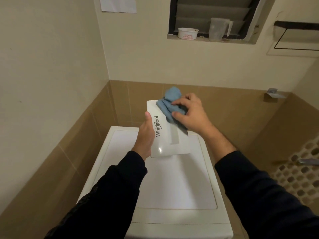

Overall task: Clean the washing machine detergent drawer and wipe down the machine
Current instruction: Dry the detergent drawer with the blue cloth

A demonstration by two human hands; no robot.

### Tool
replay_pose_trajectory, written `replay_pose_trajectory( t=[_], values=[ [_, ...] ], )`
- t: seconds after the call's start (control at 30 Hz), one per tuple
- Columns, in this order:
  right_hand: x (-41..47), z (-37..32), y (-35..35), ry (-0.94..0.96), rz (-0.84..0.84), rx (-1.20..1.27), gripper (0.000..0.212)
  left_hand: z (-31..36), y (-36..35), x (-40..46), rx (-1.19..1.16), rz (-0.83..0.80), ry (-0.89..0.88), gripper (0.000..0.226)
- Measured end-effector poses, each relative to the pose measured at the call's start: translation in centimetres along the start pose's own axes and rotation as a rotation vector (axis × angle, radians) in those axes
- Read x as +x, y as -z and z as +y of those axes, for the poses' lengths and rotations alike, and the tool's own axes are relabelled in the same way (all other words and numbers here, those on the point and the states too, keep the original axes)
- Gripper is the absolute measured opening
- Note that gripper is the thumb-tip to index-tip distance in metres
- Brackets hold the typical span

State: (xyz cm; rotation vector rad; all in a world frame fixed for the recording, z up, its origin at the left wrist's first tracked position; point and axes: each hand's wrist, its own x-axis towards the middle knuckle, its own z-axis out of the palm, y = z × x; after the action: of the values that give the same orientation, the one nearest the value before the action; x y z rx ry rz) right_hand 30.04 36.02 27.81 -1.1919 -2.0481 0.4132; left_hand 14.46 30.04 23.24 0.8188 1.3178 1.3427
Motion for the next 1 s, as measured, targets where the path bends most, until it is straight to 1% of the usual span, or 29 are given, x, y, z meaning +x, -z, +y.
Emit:
replay_pose_trajectory(
  t=[0.07,0.13,0.2,0.3,0.4,0.5,0.57,0.63,0.7,0.73,0.8,0.83,0.9,1.0],
  values=[
    [-0.7,0.6,-1.4,0.053,0.025,-0.092,0.044,0.1,-0.3,-0.1,-0.006,0.012,-0.031,0.057],
    [-0.7,0.8,-2.3,0.09,0.037,-0.202,0.054,0.0,-0.3,0.2,-0.003,0.027,-0.059,0.051],
    [-0.4,0.8,-2.8,0.09,0.021,-0.288,0.057,0.3,-0.3,0.3,0.011,0.03,-0.092,0.046],
    [-1.2,0.4,-4.0,0.068,0.033,-0.29,0.053,0.4,-0.1,0.5,0.055,0.083,-0.154,0.044],
    [-4.5,0.3,-6.0,0.059,0.093,-0.262,0.047,-0.5,0.4,0.5,0.07,0.152,-0.185,0.044],
    [-7.3,0.4,-7.3,-0.022,0.153,-0.209,0.033,-1.7,0.2,-0.1,0.177,0.184,-0.229,0.05],
    [-6.9,0.5,-6.9,-0.029,0.173,-0.191,0.028,-2.0,0.0,-0.7,0.177,0.198,-0.217,0.048],
    [-5.5,0.4,-5.6,0.015,0.117,-0.21,0.029,-1.8,-0.1,-1.0,0.159,0.18,-0.195,0.048],
    [-4.1,0.1,-4.3,0.047,0.056,-0.172,0.029,-1.3,-0.2,-1.2,0.15,0.168,-0.195,0.047],
    [-3.7,-0.2,-3.7,0.043,0.037,-0.126,0.028,-1.2,-0.2,-1.1,0.143,0.167,-0.209,0.045],
    [-3.7,-0.8,-3.3,-0.026,0.011,-0.02,0.028,-1.2,0.0,-0.9,0.158,0.175,-0.24,0.044],
    [-3.9,-1.0,-3.5,-0.052,0.019,0.0,0.03,-1.2,0.2,-0.8,0.174,0.177,-0.254,0.046],
    [-4.6,-1.1,-4.6,-0.049,0.067,-0.035,0.033,-1.5,0.7,-0.4,0.192,0.167,-0.26,0.05],
    [-6.3,-0.6,-6.6,0.057,0.108,-0.141,0.029,-1.8,1.7,-0.4,0.236,0.163,-0.247,0.05]
  ],
)
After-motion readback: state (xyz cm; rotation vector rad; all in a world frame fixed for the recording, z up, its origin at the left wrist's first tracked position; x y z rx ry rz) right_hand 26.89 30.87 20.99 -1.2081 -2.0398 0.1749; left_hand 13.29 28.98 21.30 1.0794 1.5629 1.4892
